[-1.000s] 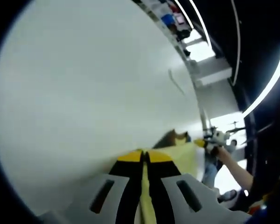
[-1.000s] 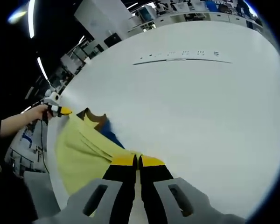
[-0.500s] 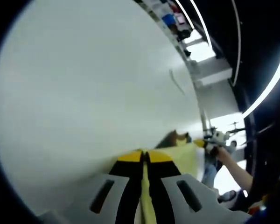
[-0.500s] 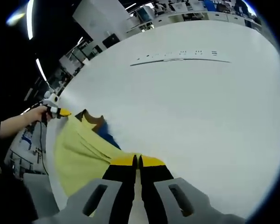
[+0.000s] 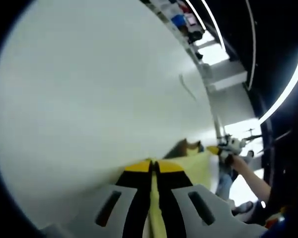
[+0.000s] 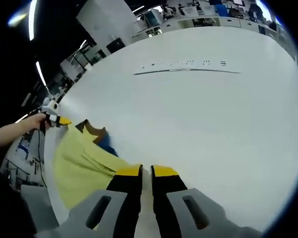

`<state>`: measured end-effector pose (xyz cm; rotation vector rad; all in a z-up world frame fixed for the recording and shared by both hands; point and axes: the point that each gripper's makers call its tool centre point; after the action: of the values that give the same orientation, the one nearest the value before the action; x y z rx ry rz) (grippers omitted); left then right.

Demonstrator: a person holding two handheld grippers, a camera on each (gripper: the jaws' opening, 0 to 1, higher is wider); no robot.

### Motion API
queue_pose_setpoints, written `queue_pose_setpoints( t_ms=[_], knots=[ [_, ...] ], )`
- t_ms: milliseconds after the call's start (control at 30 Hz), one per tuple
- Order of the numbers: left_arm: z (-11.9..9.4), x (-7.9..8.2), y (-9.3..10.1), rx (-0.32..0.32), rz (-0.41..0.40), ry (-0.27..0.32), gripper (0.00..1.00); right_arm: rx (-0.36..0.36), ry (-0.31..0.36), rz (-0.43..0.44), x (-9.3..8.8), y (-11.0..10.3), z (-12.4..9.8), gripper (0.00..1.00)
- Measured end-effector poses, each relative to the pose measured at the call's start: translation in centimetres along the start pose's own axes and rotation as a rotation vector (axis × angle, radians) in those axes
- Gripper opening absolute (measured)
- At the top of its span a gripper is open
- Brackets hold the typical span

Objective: Fold the garment on the visible template until the final outline fits inside the template.

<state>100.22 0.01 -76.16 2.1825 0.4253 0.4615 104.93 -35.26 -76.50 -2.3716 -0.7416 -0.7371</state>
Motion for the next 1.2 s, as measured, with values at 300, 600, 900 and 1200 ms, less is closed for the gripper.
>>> queue_pose_setpoints(
  t_ms=[300, 600, 900, 1200],
  knots=[
    [-0.4, 0.3, 0.5, -0.004, 0.022, 0.016, 0.0, -0.019, 0.01, 0.001, 0.2, 0.3, -0.7, 0.1],
    [-1.9, 1.5, 0.7, 0.003, 0.051, 0.086, 0.0, -0.028, 0.015, -0.019, 0.4, -0.3, -1.3, 0.14],
    [-3.6, 1.4, 0.9, 0.027, 0.104, 0.122, 0.01, -0.035, 0.034, -0.026, 0.6, -1.2, -2.5, 0.16],
    [-5.6, 0.7, 1.6, 0.087, 0.326, 0.141, 0.23, -0.055, 0.064, -0.049, 0.8, -2.6, -4.4, 0.31]
  ],
)
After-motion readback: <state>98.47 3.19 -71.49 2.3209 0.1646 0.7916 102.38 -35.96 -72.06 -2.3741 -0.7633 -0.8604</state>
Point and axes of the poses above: the point that each gripper's makers call its tool centre point, and the gripper's own axes: z roughly forward along the fingers, y roughly to its right, x roughly out of its top, and after that the axes turned 7 degrees about -z, right-handed
